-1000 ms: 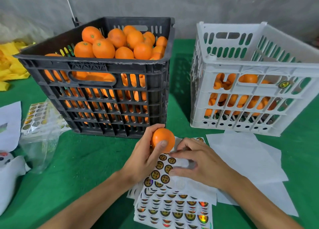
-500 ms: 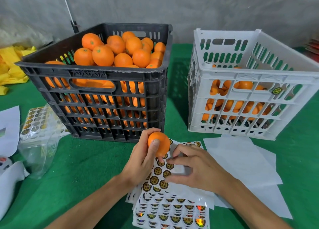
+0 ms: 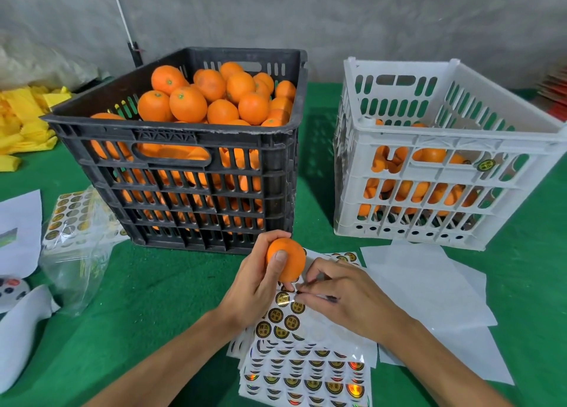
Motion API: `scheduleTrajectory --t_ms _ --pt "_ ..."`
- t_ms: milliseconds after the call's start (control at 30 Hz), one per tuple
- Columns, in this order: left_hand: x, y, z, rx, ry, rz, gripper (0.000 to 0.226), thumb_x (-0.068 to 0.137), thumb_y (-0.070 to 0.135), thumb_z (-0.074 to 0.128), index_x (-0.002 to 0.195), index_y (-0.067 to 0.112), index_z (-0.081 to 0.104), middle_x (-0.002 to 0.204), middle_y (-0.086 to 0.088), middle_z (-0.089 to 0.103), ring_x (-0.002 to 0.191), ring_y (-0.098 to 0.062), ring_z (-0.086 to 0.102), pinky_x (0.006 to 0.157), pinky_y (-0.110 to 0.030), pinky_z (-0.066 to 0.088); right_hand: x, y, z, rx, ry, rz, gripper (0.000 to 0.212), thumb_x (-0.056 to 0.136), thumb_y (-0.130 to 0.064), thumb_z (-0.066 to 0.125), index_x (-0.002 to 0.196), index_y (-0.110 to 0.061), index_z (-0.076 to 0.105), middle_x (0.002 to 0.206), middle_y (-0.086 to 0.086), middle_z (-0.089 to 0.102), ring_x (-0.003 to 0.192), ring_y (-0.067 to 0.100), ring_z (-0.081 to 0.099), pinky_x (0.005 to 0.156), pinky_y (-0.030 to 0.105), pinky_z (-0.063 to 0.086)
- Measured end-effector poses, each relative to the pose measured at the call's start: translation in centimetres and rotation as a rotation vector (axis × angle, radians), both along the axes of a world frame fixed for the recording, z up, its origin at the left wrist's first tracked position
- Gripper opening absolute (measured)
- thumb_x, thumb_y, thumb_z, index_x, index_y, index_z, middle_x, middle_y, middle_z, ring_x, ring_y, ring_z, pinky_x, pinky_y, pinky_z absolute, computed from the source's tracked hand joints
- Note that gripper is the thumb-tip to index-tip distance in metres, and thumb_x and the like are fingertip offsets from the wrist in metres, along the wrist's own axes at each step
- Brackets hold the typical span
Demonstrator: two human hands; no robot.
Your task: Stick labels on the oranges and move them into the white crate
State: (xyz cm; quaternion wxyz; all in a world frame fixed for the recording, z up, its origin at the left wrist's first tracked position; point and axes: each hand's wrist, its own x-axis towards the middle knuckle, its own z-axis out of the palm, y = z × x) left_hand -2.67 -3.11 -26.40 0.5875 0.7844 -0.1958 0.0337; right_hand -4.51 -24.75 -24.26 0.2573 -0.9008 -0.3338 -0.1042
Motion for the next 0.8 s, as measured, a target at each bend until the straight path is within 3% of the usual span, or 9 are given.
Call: scheduleTrajectory --t_ms 100,167,233,300,400,533,633,733,800 --pt "0.1 0.0 0.0 -0.007 0.012 -0.001 0.047 0.106 0.064 0.037 0.141 0.034 0.046 0.097 -0.002 0.069 0.076 -0.028 0.075 0.075 -0.045 0.061 0.0 -0.1 -0.2 0.126 0.116 -0.012 0.018 0.098 -0.038 0.067 0.105 -0.029 0.081 0.097 -0.017 0.058 0.078 -0.006 0.049 0.073 0.008 0.033" --pt "0.2 -0.1 0.0 -0.005 0.023 0.001 0.046 0.106 0.064 0.037 0.14 0.035 0.046 0.098 -0.001 0.069 0.075 -0.028 0.075 0.073 -0.046 0.061 0.2 -0.1 -0.4 0.247 0.25 -0.05 0.012 0.098 -0.031 0.069 0.098 -0.03 0.081 0.094 -0.013 0.06 0.069 0.007 0.05 0.066 0.015 0.037" --pt "0.3 -0.1 -0.2 0.011 0.041 -0.008 0.046 0.106 0.065 0.037 0.14 0.036 0.045 0.099 0.0 0.068 0.074 -0.026 0.073 0.07 -0.044 0.061 0.5 0.2 -0.3 0.453 0.357 -0.179 0.015 0.097 -0.029 0.07 0.085 -0.035 0.078 0.086 -0.008 0.06 0.069 0.013 0.052 0.067 0.03 0.047" --pt "0.4 -0.1 -0.5 0.047 0.058 -0.019 0.046 0.105 0.066 0.036 0.141 0.038 0.044 0.102 0.006 0.066 0.074 -0.021 0.071 0.068 -0.039 0.06 0.9 0.6 0.1 0.653 0.308 -0.369 0.016 0.096 -0.035 0.069 0.081 -0.032 0.075 0.082 -0.005 0.06 0.07 0.013 0.054 0.07 0.036 0.05" --pt "0.4 -0.2 -1.0 0.091 0.059 -0.042 0.049 0.105 0.068 0.035 0.143 0.038 0.041 0.105 0.012 0.062 0.075 -0.014 0.066 0.068 -0.032 0.058 0.7 1.8 0.4 0.747 0.17 -0.433 0.013 0.093 -0.042 0.071 0.088 -0.031 0.075 0.086 -0.006 0.061 0.07 0.014 0.054 0.065 0.023 0.045" --pt "0.6 -0.3 -0.8 0.085 0.068 -0.023 0.047 0.106 0.066 0.033 0.141 0.036 0.043 0.099 0.008 0.061 0.073 -0.01 0.061 0.066 -0.03 0.055 0.2 2.9 0.1 0.841 0.241 -0.32 0.013 0.093 -0.041 0.072 0.09 -0.03 0.079 0.085 -0.004 0.058 0.074 0.019 0.055 0.073 0.047 0.05" --pt "0.4 -0.4 -0.1 0.034 0.083 0.0 0.045 0.107 0.065 0.033 0.137 0.035 0.046 0.093 -0.001 0.06 0.076 -0.022 0.062 0.068 -0.04 0.057 -0.3 2.5 0.1 0.722 0.255 -0.25 0.024 0.098 -0.044 0.065 0.11 -0.029 0.079 0.105 -0.009 0.062 0.1 0.018 0.063 0.087 0.044 0.053" --pt "-0.5 -0.8 1.7 -0.077 0.091 0.007 0.039 0.109 0.056 0.036 0.134 0.031 0.051 0.101 -0.01 0.062 0.078 -0.024 0.065 0.07 -0.037 0.058 -1.5 2.4 0.3 0.249 -0.059 -0.249 0.056 0.092 -0.053 0.066 0.139 -0.023 0.061 0.138 -0.015 0.056 0.127 0.008 0.055 0.105 0.033 0.049" --pt "-1.1 -1.6 3.5 -0.154 0.1 0.005 0.034 0.11 0.047 0.037 0.132 0.028 0.055 0.108 -0.015 0.063 0.08 -0.025 0.067 0.071 -0.036 0.059 -2.0 3.0 1.1 0.132 -0.215 -0.291 0.075 0.084 -0.056 0.075 0.144 -0.017 0.054 0.143 -0.007 0.057 0.129 0.011 0.056 0.105 0.033 0.05"
